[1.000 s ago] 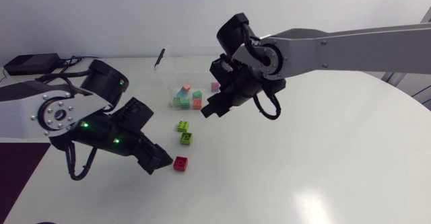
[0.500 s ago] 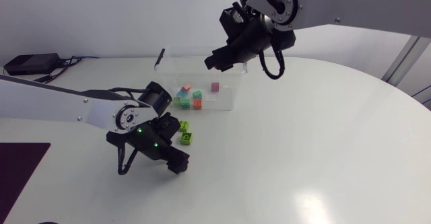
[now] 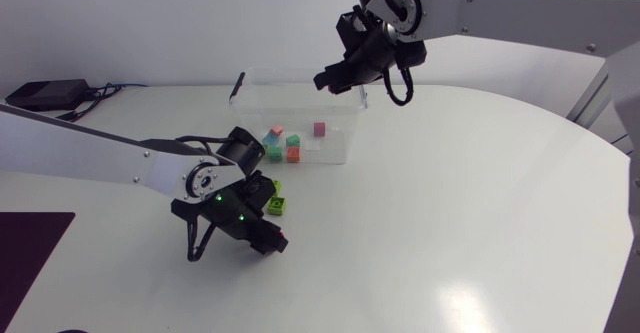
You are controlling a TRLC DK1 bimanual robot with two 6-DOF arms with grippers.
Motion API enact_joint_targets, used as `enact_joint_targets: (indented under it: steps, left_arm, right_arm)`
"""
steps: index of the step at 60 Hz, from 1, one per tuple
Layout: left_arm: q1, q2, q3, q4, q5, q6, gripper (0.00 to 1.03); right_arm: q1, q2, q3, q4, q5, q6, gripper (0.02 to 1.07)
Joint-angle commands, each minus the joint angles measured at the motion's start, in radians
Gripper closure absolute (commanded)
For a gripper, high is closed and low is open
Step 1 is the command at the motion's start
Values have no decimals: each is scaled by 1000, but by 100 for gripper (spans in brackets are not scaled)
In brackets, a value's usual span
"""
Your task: Place the duplo bricks in the container
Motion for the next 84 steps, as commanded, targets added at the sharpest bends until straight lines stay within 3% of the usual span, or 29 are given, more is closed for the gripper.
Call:
enact_joint_targets:
  steps: [1, 11, 15, 18, 23, 26, 36, 40, 45, 59, 67, 69, 73, 74, 80, 84]
  left_arm:
    - [-8, -9, -28, 10, -6, -27, 80]
    - [3, -156, -52, 8, -6, -21, 82]
    - [17, -219, -52, 7, -6, -16, 82]
    - [26, -274, -47, 5, -8, -12, 83]
    - [44, -348, -26, 1, -11, -4, 83]
    - [60, -389, -3, 1, -11, 2, 83]
    - [106, -426, 97, 51, -35, 5, 83]
    - [139, -395, 161, 148, -63, 2, 83]
    - [170, -300, 252, 194, -63, -6, 83]
    - [215, 43, 577, 191, -84, -41, 81]
    - [211, 161, 686, 182, -90, -58, 79]
    - [208, 184, 709, 177, -101, -58, 72]
    - [202, 241, 764, 136, -115, -66, 33]
    - [202, 246, 769, 131, -117, -66, 28]
    - [195, 235, 766, 120, -129, -64, 9]
    - [192, 186, 739, 123, -127, -64, 7]
  right_arm:
    - [-9, 58, 49, -15, -3, 14, 63]
    - [-14, 133, 115, -21, -3, 14, 61]
    - [-20, 156, 144, -32, -4, 14, 53]
    - [-25, 170, 162, -43, -4, 14, 43]
    - [-26, 167, 167, -46, -4, 14, 16]
    - [-29, 153, 162, -47, -4, 14, 9]
    - [-32, 70, 112, -63, -3, 13, 8]
    - [-31, -20, 15, -63, -4, 5, 8]
    - [-26, -109, -103, -43, -6, -7, 8]
    - [15, -345, -459, 36, -9, -22, 8]
    - [35, -425, -605, 74, -7, -21, 8]
    - [37, -434, -622, 75, -7, -21, 8]
    - [41, -451, -660, 77, -7, -21, 8]
    - [41, -454, -666, 77, -7, -21, 8]
    - [41, -476, -689, 79, -7, -27, 8]
    - [41, -490, -695, 75, -7, -30, 8]
